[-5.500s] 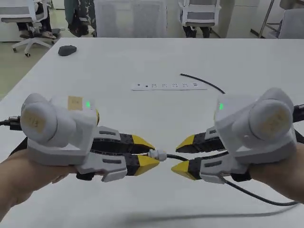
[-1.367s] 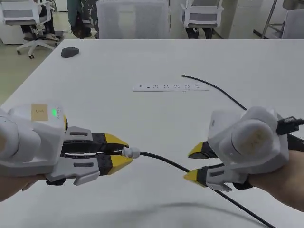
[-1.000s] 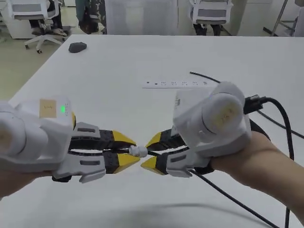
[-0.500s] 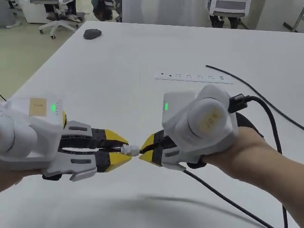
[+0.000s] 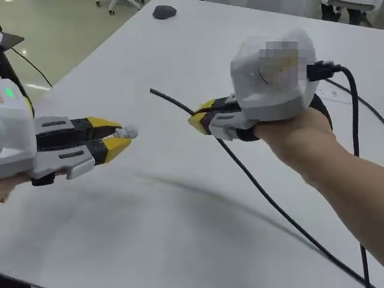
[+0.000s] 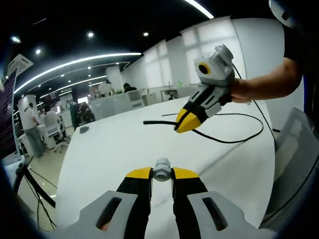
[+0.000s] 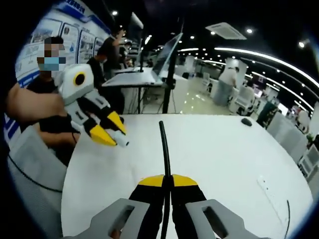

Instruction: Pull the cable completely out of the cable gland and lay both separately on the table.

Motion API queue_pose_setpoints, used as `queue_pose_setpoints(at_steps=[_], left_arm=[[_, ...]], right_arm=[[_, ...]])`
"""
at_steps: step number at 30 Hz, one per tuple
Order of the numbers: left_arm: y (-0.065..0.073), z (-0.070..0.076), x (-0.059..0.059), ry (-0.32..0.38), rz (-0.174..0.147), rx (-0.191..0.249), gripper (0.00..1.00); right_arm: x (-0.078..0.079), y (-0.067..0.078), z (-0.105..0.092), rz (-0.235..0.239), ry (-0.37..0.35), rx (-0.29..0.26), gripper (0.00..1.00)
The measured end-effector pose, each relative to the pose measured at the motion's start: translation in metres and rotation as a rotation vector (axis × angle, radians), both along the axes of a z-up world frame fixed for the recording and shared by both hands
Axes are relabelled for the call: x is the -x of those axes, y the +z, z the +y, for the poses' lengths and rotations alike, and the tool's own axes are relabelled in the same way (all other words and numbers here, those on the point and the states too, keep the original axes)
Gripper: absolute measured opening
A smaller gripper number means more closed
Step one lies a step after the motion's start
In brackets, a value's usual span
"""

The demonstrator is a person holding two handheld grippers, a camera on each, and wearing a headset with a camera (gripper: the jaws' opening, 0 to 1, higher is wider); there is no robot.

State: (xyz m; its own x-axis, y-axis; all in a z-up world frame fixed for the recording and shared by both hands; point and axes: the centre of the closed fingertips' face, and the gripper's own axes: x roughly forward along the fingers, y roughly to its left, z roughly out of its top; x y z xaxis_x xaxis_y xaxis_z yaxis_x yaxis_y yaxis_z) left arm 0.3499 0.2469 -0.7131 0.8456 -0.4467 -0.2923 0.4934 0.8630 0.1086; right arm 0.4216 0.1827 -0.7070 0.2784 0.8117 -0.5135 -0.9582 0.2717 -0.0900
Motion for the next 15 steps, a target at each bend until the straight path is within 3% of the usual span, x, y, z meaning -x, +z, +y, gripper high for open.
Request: queue_pose_setpoints(at_steps=[2,5,6,7,8,9,11,12,13,14,15], left_arm=[[-0.009,0.004,-0.006,0.02,0.013,-0.012,0.14],[-0.025,0.013,-0.024,0.067,0.019,-0.03,0.14],[-0.033,0.022,-0.032,0.109,0.023,-0.059,0.14],[-0.041,0.024,-0.034,0.115,0.063,-0.045,0.14],[-0.045,0.025,-0.038,0.127,0.073,-0.029,0.14],[-0.049,0.027,-0.044,0.139,0.064,-0.039,0.14],[-0.06,0.029,-0.049,0.155,0.097,-0.024,0.14],[-0.063,0.03,-0.052,0.16,0.097,-0.026,0.14],[-0.071,0.029,-0.054,0.176,0.145,0.022,0.14],[-0.074,0.034,-0.058,0.208,0.138,0.017,0.14],[-0.076,0.036,-0.059,0.211,0.136,0.008,0.14]], right_arm=[[-0.008,-0.005,0.012,0.016,-0.005,-0.014,0.0],[-0.02,-0.018,0.038,0.166,-0.08,-0.116,0.0],[-0.028,-0.026,0.041,0.145,-0.095,-0.099,0.0],[-0.034,-0.038,0.05,0.134,-0.093,-0.085,0.0],[-0.039,-0.045,0.054,0.156,-0.122,-0.088,0.0],[-0.042,-0.053,0.063,0.193,-0.141,-0.114,0.0],[-0.049,-0.065,0.071,0.282,-0.198,-0.152,0.0],[-0.049,-0.068,0.073,0.308,-0.208,-0.159,0.0],[-0.054,-0.078,0.074,0.332,-0.235,-0.142,0.0],[-0.059,-0.086,0.075,0.297,-0.232,-0.112,0.0],[-0.058,-0.09,0.076,0.293,-0.225,-0.088,0.0]])
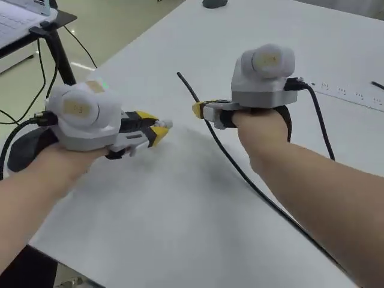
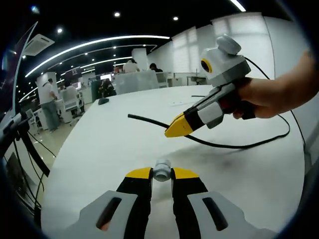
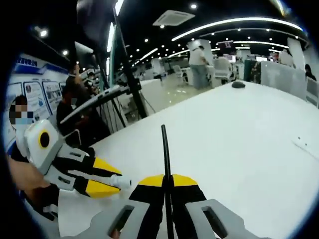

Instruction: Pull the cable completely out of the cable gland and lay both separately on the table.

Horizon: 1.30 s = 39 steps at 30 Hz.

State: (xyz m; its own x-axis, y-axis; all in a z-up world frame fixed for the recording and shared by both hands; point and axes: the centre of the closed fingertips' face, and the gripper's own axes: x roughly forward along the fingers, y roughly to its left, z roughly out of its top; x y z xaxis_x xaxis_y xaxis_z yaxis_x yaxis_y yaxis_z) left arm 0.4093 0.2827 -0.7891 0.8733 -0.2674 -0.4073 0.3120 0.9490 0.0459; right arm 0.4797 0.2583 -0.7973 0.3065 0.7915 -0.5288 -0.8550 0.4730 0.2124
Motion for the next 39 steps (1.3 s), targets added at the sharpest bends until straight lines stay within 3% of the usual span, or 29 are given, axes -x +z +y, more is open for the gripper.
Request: queue_pose_setpoints(at_steps=[1,3,7,8,10,11,13,15,16,17,19,21,22,23,24,26,27,28,31,33,36,39], left_arm=[[-0.004,-0.001,0.001,0.01,0.022,0.042,0.14],[-0.006,0.001,-0.001,0.019,0.011,0.038,0.14],[-0.014,-0.001,-0.002,0.033,0.031,0.034,0.14],[-0.018,-0.001,-0.001,0.034,0.037,0.01,0.15],[-0.023,-0.002,0.0,0.035,0.053,0.01,0.15],[-0.019,-0.004,0.0,0.041,0.045,0.031,0.15],[-0.018,-0.005,0.0,0.041,0.048,0.025,0.15],[-0.019,-0.004,0.002,0.038,0.065,-0.016,0.18],[-0.02,-0.003,0.004,0.033,0.066,-0.038,0.27],[-0.02,-0.004,0.004,0.032,0.07,-0.027,0.37],[-0.016,-0.007,0.008,0.031,0.082,0.026,0.6],[-0.007,-0.011,0.011,0.057,0.07,0.094,0.79],[-0.001,-0.014,0.01,0.059,0.047,0.123,0.87],[0.002,-0.017,0.011,0.05,0.044,0.14,0.94],[0.004,-0.019,0.012,0.045,0.056,0.137,0.99],[0.012,-0.023,0.016,0.033,0.067,0.153,0.99],[0.018,-0.03,0.019,0.025,0.09,0.18,0.99],[0.023,-0.035,0.022,0.007,0.089,0.186,0.99],[0.045,-0.049,0.027,-0.012,0.064,0.211,0.99],[0.057,-0.061,0.029,-0.018,0.06,0.248,0.99],[0.064,-0.078,0.033,-0.039,0.054,0.256,0.99],[0.064,-0.094,0.035,-0.065,0.05,0.245,0.99]], right_arm=[[-0.003,-0.006,0.001,-0.02,0.01,0.027,0.0],[-0.008,-0.013,0.004,-0.038,0.019,0.047,0.0],[-0.014,-0.021,-0.001,-0.105,0.026,0.109,0.0],[-0.017,-0.024,-0.005,-0.133,0.03,0.148,0.0],[-0.024,-0.028,-0.015,-0.23,0.025,0.264,0.02],[-0.02,-0.027,-0.012,-0.212,0.024,0.244,0.05],[-0.013,-0.023,-0.006,-0.171,0.029,0.194,0.14],[-0.015,-0.019,-0.014,-0.194,0.013,0.205,0.26],[-0.011,-0.015,-0.022,-0.193,0.013,0.2,0.28],[-0.01,-0.013,-0.027,-0.198,0.009,0.198,0.3],[-0.015,-0.01,-0.044,-0.193,-0.027,0.18,0.37],[-0.014,-0.013,-0.07,-0.121,-0.114,0.153,0.54],[-0.016,-0.013,-0.085,-0.129,-0.16,0.161,0.63],[-0.017,-0.015,-0.106,-0.153,-0.18,0.201,0.66],[-0.015,-0.016,-0.118,-0.136,-0.207,0.209,0.67],[-0.012,-0.011,-0.142,-0.105,-0.253,0.171,0.77],[-0.009,-0.008,-0.153,-0.082,-0.281,0.16,0.84],[0.001,0.001,-0.167,-0.043,-0.296,0.127,0.92],[0.009,0.025,-0.206,-0.039,-0.346,0.071,0.99],[0.026,0.041,-0.238,-0.037,-0.362,0.074,0.99],[0.05,0.054,-0.275,-0.04,-0.369,0.093,0.99],[0.078,0.052,-0.314,-0.043,-0.339,0.187,0.99]])
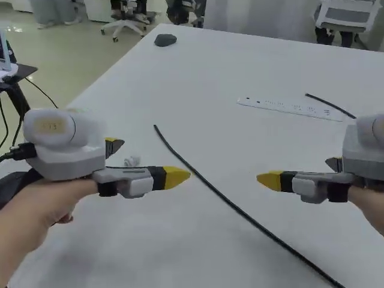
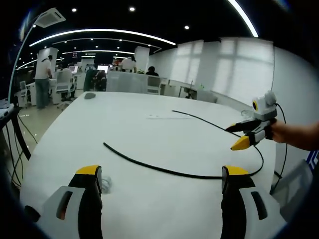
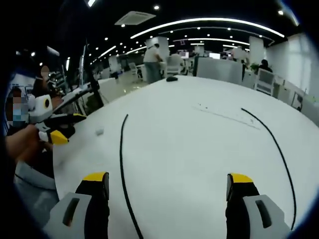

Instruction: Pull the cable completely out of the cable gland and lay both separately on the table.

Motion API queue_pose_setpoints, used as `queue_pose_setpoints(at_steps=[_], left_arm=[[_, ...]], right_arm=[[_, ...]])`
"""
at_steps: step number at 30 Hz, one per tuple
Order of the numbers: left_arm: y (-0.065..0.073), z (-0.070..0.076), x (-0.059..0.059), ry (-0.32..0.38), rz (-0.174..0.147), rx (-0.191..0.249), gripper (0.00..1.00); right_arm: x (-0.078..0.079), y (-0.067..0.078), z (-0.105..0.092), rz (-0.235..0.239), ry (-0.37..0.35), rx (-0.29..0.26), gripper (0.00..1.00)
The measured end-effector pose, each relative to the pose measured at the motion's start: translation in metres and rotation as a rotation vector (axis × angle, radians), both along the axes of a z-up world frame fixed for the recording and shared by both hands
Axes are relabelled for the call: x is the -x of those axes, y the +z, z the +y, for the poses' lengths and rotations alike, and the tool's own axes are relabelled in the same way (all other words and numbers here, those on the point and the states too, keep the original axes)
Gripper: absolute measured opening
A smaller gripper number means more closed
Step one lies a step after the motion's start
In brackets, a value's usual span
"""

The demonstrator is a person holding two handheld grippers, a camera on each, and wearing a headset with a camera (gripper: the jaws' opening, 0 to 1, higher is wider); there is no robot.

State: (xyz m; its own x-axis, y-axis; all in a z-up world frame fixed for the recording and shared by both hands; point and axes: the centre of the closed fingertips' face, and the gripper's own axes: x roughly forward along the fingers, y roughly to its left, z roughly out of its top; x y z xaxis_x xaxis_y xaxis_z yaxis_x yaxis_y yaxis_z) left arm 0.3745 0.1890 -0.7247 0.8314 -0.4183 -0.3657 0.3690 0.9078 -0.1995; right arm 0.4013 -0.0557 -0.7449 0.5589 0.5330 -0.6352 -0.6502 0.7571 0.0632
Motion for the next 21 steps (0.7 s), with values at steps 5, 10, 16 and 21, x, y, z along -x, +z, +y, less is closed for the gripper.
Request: queue_pose_setpoints(at_steps=[5,10,16,21], left_arm=[[0.004,-0.025,0.003,-0.043,0.003,0.026,0.99],[0.013,-0.044,0.007,-0.089,-0.006,-0.012,0.99],[0.018,-0.055,0.011,-0.111,-0.011,-0.024,0.99],[0.018,-0.061,0.013,-0.119,-0.009,-0.028,0.99]], right_arm=[[0.044,-0.007,-0.038,0.064,-0.019,0.022,0.92],[0.064,-0.007,-0.07,0.057,-0.11,-0.007,0.91],[0.075,-0.011,-0.085,0.067,-0.161,-0.045,0.99],[0.081,-0.009,-0.094,0.068,-0.189,-0.072,0.99]])
